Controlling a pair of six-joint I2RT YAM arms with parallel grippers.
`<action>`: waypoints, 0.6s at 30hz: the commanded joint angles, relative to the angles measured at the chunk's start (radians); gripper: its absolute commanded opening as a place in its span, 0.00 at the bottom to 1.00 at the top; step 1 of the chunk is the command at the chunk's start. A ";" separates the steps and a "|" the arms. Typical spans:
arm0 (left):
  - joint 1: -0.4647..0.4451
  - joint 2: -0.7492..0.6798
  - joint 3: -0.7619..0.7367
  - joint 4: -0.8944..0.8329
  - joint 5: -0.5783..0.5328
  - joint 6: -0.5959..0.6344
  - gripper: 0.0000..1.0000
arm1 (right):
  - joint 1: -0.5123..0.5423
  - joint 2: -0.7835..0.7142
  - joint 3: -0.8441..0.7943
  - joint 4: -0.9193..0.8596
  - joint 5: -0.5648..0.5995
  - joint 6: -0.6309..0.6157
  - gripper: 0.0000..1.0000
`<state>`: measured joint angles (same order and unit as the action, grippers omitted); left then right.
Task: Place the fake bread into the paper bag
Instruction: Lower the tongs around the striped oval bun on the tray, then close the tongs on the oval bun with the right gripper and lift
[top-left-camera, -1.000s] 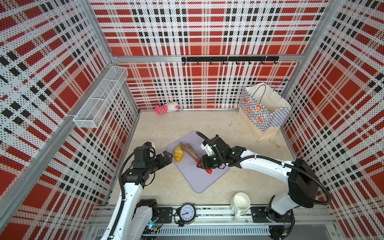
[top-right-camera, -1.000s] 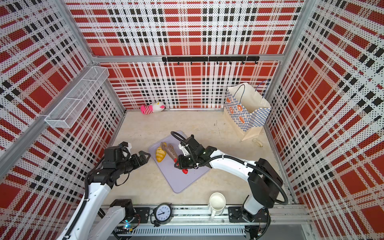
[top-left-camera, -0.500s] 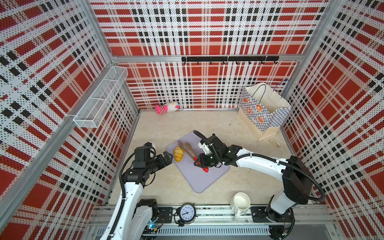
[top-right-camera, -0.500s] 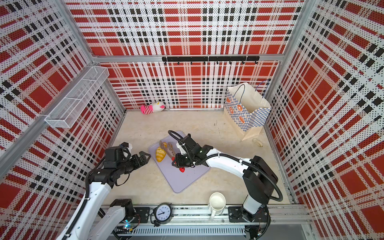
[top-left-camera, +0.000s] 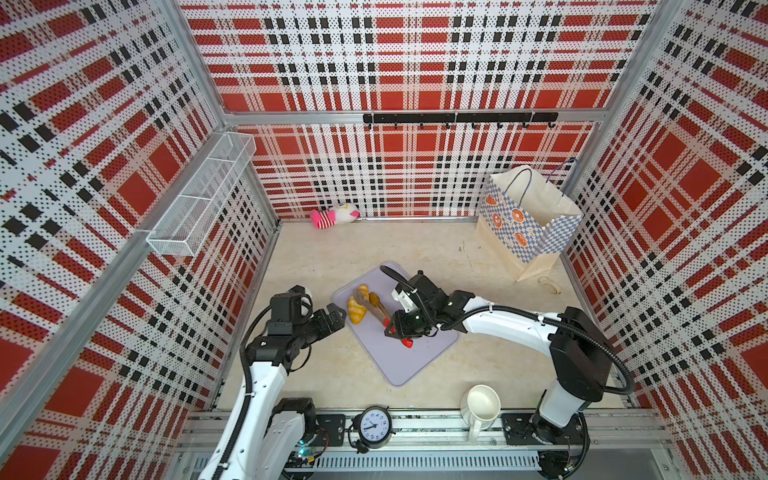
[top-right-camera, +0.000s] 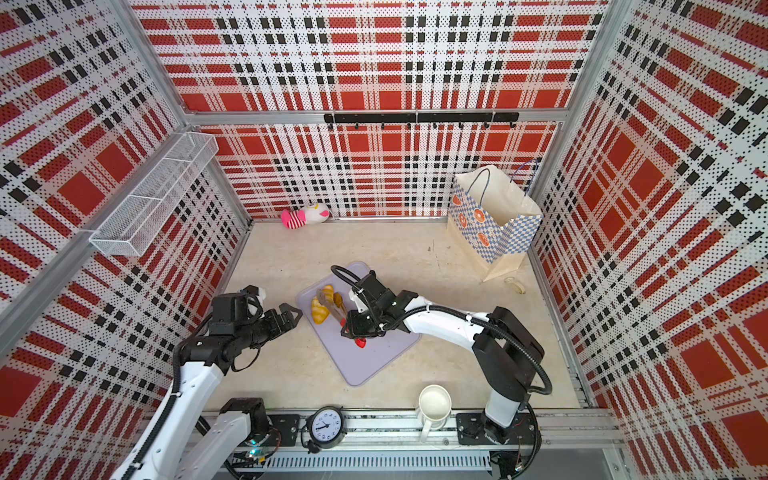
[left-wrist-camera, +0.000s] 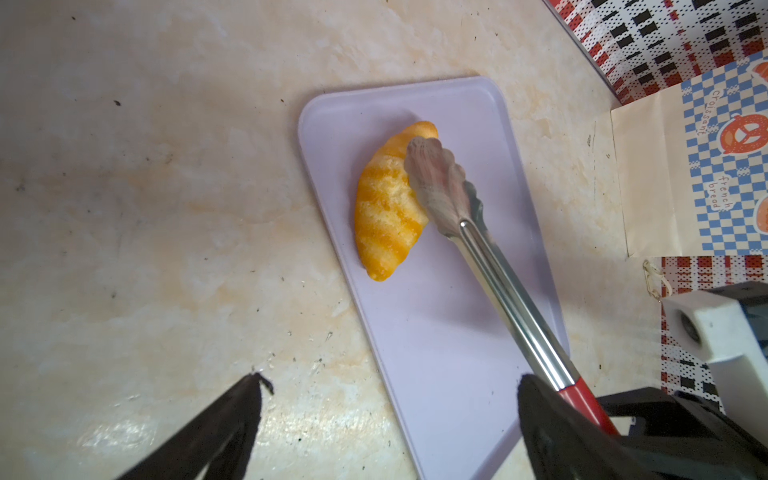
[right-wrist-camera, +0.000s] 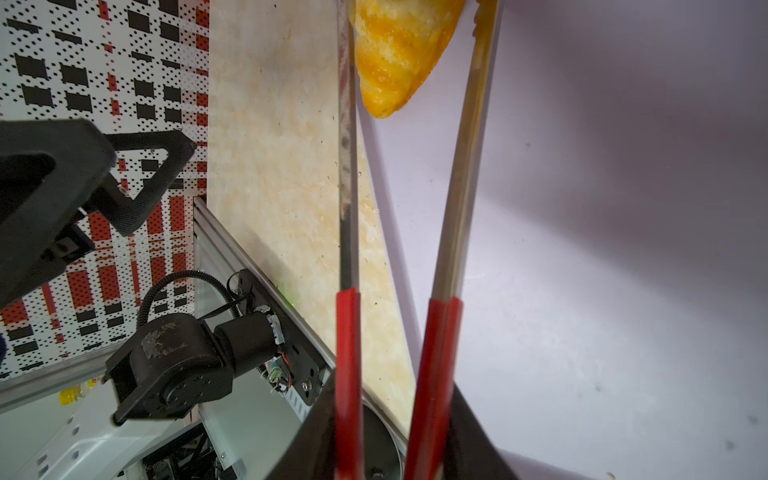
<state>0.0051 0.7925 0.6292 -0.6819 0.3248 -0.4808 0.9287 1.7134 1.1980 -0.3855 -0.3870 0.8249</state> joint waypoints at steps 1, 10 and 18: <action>-0.004 0.002 -0.006 -0.006 0.002 0.016 0.98 | 0.010 0.017 0.025 0.016 -0.024 0.000 0.34; -0.017 0.008 -0.002 -0.005 0.005 0.006 0.98 | 0.011 -0.007 -0.003 0.023 -0.005 -0.007 0.21; -0.068 -0.021 0.000 0.059 0.048 -0.071 0.98 | 0.008 -0.156 -0.074 0.046 0.115 -0.022 0.15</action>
<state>-0.0486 0.7937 0.6289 -0.6682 0.3431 -0.5198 0.9329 1.6463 1.1404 -0.3904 -0.3344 0.8139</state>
